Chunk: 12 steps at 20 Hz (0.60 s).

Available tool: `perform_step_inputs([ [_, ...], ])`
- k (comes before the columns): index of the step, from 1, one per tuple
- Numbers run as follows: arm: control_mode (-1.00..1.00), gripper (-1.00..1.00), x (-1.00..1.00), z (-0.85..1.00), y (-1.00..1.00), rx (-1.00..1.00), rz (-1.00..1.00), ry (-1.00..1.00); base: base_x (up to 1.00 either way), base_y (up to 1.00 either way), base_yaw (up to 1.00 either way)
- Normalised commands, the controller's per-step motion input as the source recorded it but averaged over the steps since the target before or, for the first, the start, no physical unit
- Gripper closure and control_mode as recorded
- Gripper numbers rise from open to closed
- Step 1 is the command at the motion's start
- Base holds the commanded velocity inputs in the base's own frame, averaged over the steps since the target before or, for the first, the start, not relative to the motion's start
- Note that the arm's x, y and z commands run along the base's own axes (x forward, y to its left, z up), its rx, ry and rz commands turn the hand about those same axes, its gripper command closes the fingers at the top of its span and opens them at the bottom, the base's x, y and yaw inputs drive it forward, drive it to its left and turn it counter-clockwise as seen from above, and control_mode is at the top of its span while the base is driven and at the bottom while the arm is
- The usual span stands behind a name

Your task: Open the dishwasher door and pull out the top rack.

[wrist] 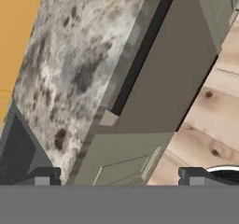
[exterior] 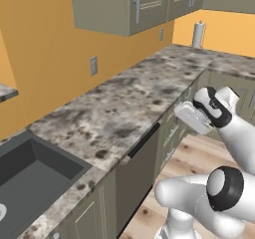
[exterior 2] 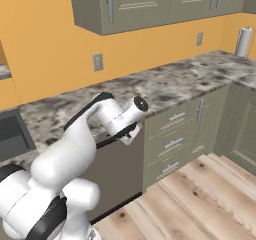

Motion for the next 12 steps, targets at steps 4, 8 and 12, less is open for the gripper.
perform_step_inputs([
  [4, -1.0, -1.0, 0.26, -0.69, 0.0, 0.4, -0.05, 0.06, 0.0, 0.0, 0.0],
  [8, -1.0, -1.0, 0.24, -0.58, 0.0, 0.38, -0.06, 0.01, 0.0, 0.0, 0.0],
  [12, -1.0, -1.0, 0.28, -0.41, 0.0, 0.3, -0.07, 0.0, 0.0, 0.0, 0.0],
])
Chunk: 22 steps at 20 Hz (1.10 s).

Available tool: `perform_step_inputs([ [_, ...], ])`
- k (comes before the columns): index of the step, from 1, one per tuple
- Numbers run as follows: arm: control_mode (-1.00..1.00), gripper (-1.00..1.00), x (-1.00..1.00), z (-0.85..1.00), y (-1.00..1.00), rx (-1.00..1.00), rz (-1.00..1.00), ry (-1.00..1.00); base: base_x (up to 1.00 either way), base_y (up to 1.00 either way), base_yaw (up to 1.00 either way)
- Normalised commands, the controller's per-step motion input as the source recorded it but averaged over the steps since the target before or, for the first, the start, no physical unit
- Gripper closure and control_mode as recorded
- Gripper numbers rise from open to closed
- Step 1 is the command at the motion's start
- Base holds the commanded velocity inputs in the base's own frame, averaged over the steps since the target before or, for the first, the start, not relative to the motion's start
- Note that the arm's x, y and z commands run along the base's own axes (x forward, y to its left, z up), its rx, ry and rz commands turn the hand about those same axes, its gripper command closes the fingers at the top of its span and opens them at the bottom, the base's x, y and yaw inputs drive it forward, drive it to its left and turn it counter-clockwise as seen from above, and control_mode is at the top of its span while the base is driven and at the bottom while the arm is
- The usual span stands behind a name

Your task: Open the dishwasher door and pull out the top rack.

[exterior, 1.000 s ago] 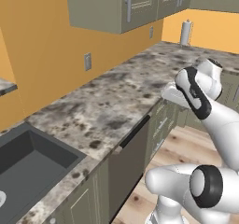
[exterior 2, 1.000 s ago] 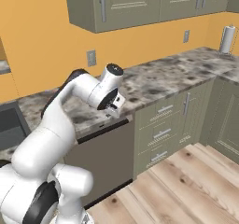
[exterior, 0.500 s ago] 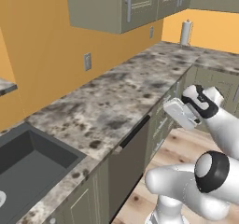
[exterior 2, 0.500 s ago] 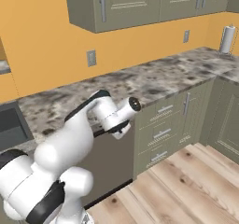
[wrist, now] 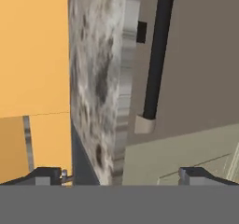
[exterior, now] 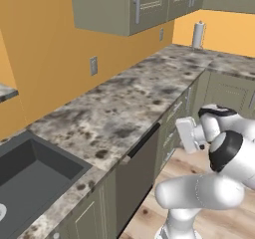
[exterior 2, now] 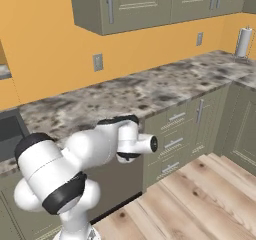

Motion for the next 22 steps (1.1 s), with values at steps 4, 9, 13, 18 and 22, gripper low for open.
perform_step_inputs([
  [4, -1.0, -1.0, 0.32, -0.32, 0.0, 0.21, -0.08, 0.0, 0.0, 0.0, 0.0],
  [9, -1.0, -1.0, 0.29, -0.33, 0.04, 0.12, -0.09, -0.01, 0.0, 0.0, 0.0],
  [13, -1.0, -1.0, 0.3, -0.24, 0.16, 0.03, -0.08, -0.05, 0.0, 0.0, 0.0],
  [18, -1.0, -1.0, 0.35, -0.24, 0.32, 0.0, -0.08, -0.05, 0.0, 0.0, 0.0],
  [22, -1.0, -1.0, 0.4, -0.29, 0.4, 0.0, -0.08, -0.03, 0.0, 0.0, 0.0],
])
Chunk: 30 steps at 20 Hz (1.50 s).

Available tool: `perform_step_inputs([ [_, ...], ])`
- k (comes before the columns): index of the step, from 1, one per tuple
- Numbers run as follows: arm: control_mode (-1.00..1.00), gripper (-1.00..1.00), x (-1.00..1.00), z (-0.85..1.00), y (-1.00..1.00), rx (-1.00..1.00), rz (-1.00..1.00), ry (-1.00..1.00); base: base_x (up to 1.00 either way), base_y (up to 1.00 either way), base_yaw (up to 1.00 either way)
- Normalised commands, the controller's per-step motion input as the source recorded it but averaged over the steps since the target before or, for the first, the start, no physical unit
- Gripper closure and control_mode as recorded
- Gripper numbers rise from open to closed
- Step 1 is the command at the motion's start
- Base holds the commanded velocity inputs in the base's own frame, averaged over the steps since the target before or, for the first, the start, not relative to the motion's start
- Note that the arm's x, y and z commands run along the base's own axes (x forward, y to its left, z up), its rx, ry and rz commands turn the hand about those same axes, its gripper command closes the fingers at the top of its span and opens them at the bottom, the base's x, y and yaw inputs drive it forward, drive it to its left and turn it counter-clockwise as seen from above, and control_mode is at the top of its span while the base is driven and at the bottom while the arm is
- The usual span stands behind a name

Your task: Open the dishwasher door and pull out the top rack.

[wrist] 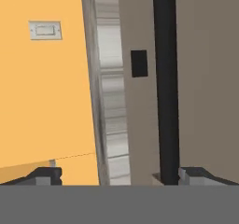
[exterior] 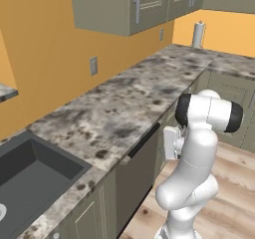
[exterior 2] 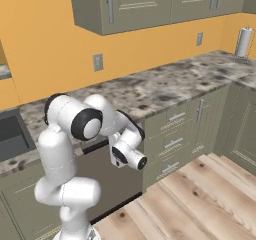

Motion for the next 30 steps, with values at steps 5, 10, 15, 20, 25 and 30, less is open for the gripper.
perform_step_inputs([
  [5, -1.0, -1.0, 0.33, -0.29, 0.3, 0.0, -0.06, -0.05, 0.0, 0.0, 0.0],
  [10, -1.0, -1.0, 0.24, -0.28, 0.24, 0.0, -0.07, -0.05, 0.0, 0.0, 0.0],
  [15, -1.0, -1.0, 0.27, -0.25, 0.23, 0.0, -0.07, -0.05, 0.0, 0.0, 0.0],
  [20, -1.0, -1.0, 0.29, -0.21, 0.22, 0.0, -0.07, -0.04, 0.0, 0.0, 0.0],
  [25, -1.0, -1.0, 0.33, -0.27, 0.24, 0.0, -0.07, 0.0, 0.0, 0.0, 0.0],
  [30, -1.0, -1.0, 0.37, -0.29, 0.19, 0.0, -0.05, 0.0, 0.0, 0.0, 0.0],
])
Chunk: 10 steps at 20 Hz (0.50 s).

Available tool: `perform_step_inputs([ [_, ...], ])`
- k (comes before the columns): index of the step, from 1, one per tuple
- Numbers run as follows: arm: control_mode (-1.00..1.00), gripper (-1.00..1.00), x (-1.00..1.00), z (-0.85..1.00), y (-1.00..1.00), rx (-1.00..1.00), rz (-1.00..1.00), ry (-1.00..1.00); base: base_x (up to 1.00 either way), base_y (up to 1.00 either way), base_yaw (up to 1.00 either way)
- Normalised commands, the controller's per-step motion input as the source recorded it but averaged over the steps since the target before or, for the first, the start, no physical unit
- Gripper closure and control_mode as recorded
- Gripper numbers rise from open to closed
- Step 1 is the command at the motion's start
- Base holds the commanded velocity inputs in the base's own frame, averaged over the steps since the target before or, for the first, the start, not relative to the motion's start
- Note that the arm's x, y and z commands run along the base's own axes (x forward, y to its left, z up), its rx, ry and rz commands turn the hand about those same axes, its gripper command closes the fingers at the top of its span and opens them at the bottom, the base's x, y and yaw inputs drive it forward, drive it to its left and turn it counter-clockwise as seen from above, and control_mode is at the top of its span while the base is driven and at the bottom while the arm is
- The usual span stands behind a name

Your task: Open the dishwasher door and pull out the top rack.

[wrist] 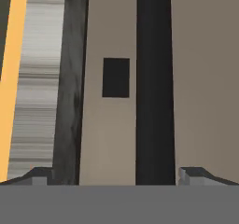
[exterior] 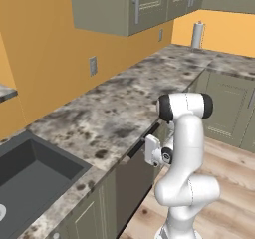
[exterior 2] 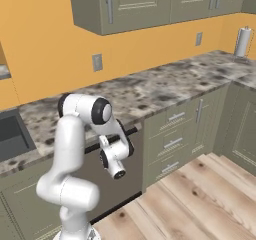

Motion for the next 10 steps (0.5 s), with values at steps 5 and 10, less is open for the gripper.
perform_step_inputs([
  [5, -1.0, -1.0, 0.33, -0.41, 0.16, 0.0, -0.04, 0.0, 0.0, 0.0, 0.0],
  [10, -1.0, -1.0, 0.21, -0.59, 0.11, 0.0, -0.05, 0.0, 0.0, 0.0, 0.0],
])
